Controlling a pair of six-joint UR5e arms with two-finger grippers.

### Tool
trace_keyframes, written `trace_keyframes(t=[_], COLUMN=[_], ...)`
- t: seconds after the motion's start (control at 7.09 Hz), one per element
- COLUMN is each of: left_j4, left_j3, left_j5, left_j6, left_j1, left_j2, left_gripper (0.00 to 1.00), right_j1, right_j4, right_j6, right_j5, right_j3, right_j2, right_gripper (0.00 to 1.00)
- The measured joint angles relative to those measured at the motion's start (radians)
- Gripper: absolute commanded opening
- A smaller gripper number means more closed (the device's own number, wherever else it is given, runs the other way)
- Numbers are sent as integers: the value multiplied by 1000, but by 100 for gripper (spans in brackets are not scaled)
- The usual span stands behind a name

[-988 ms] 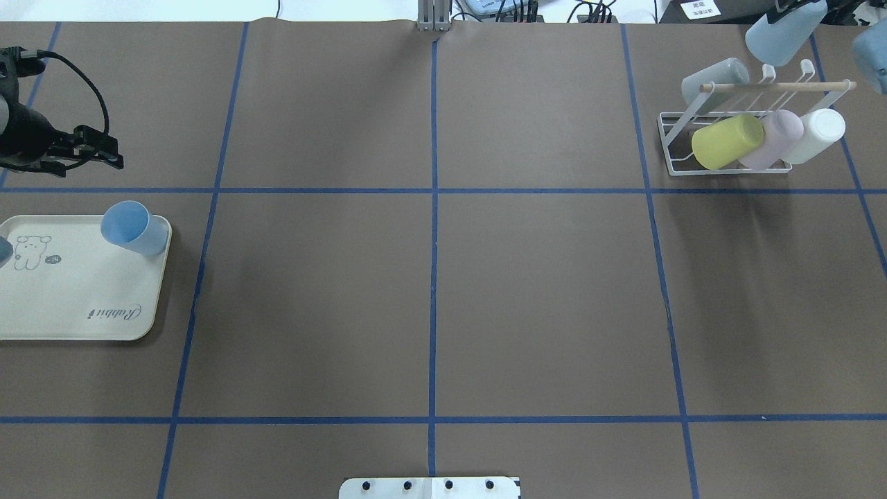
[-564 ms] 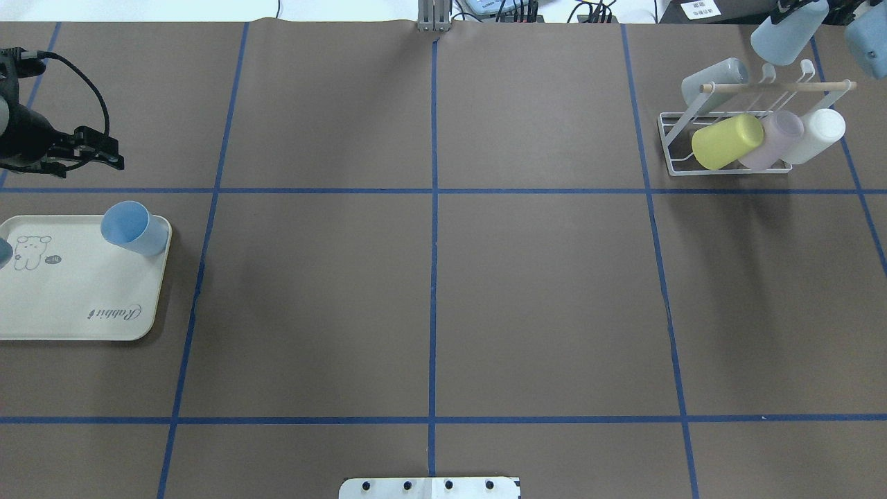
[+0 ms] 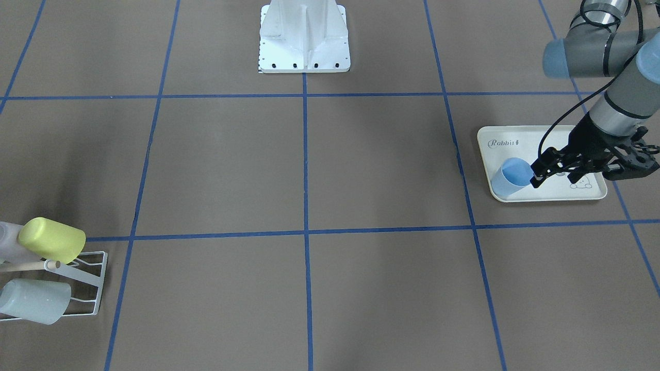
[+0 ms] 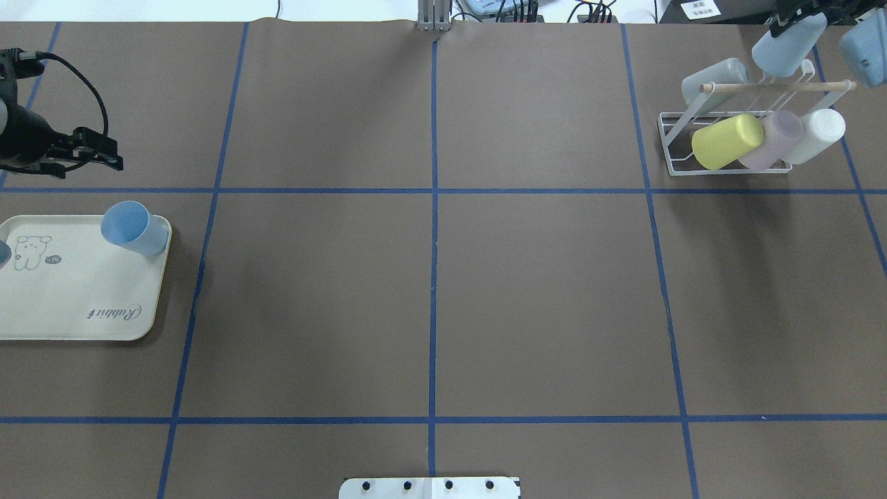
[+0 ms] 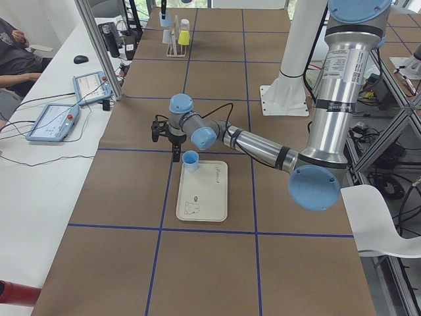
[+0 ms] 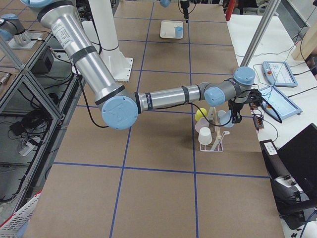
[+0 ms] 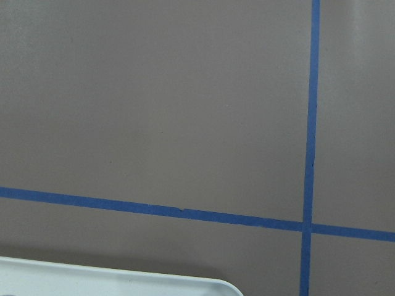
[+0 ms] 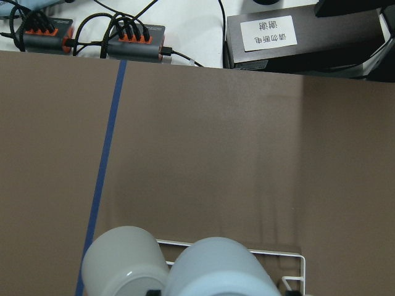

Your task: Transfer IKEA cup to right arm and place on rack

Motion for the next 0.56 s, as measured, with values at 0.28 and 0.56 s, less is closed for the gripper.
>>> trace_keyframes(t=[0.28, 0.56], left_j4=[0, 1], left_j3=[0, 1], left_j5=[0, -4], left_j6=[0, -6], left_j1=[0, 2], left_j2=[0, 18], left_gripper=[100, 100], right_j1=[-5, -13], right_j4=[2, 3], right_j6=[1, 2], right_j5=[-1, -2], right_j3=[-3, -11], right_j2=[-8, -8], right_gripper=[94, 98])
